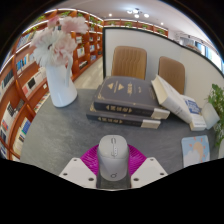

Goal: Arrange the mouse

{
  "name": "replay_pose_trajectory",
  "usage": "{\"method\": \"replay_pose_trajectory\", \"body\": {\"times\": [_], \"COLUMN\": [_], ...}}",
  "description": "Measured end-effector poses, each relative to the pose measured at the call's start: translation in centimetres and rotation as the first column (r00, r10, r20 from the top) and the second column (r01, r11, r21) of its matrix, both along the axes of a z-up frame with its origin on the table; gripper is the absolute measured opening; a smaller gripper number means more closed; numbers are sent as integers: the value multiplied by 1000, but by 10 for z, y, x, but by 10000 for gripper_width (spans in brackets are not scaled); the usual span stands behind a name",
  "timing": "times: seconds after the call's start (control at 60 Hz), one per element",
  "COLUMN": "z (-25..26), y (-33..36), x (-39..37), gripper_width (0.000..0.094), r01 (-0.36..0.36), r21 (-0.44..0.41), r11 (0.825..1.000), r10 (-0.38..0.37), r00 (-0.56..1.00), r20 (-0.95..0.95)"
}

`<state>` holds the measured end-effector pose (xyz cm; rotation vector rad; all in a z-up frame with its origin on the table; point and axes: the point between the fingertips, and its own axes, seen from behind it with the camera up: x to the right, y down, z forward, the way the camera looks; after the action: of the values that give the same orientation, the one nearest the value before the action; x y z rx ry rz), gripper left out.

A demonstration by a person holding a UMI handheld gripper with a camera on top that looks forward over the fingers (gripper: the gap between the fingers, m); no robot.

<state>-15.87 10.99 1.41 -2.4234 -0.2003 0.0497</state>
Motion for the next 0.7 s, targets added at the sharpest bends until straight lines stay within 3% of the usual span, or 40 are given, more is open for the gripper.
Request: {"method": "replay_pose_trajectory", "body": {"times": [0.117, 0.267, 0.383, 0.483, 0.567, 0.7], "z": [98, 216, 271, 281, 259, 176], "y": [20, 33, 23, 7, -3, -13], "x": [39, 116, 193, 260, 312, 370], "gripper_width": [343, 344, 343, 341, 340, 340], "r01": [13, 56, 87, 111, 141, 169], "r21": [148, 319, 395, 414, 389, 263], "r11": [989, 946, 914, 904, 910, 950], "r10": [-17, -68, -119, -161, -187, -198], "r00": [1000, 997, 991, 983, 979, 976], "r20": [22, 27, 56, 89, 82, 87]}}
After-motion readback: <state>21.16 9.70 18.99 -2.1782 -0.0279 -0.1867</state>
